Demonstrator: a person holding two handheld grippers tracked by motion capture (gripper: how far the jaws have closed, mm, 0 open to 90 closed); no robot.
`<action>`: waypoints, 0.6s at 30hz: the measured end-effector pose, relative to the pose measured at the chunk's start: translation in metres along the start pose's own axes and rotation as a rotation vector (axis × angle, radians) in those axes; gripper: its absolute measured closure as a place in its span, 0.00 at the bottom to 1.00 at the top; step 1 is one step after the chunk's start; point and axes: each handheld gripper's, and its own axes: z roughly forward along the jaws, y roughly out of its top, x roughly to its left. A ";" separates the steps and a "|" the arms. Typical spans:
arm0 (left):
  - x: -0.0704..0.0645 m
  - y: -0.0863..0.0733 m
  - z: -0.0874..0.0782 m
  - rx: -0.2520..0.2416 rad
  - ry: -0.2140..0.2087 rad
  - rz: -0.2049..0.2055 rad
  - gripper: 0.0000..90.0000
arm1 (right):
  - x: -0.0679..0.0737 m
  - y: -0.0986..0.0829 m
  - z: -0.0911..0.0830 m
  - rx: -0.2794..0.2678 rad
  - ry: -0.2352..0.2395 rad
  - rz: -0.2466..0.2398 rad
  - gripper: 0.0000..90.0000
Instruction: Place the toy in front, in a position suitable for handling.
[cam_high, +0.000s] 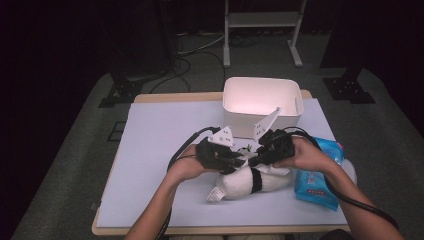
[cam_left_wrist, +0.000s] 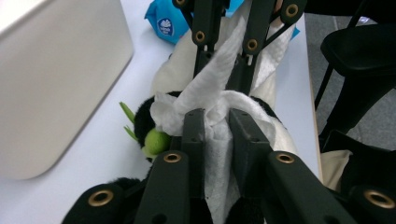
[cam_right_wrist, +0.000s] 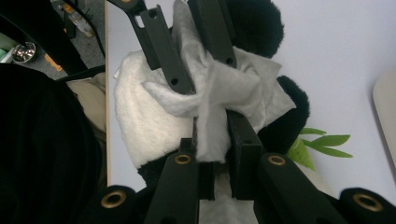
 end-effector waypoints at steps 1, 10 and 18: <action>-0.001 0.000 0.000 0.007 0.000 -0.001 0.87 | 0.000 -0.001 -0.001 -0.004 -0.001 0.004 0.90; -0.001 0.001 0.001 0.021 0.010 0.010 0.86 | 0.003 -0.007 -0.019 -0.020 -0.029 0.003 0.82; 0.001 0.001 0.000 0.022 0.005 -0.001 0.86 | 0.006 -0.023 -0.040 -0.026 -0.071 0.010 0.78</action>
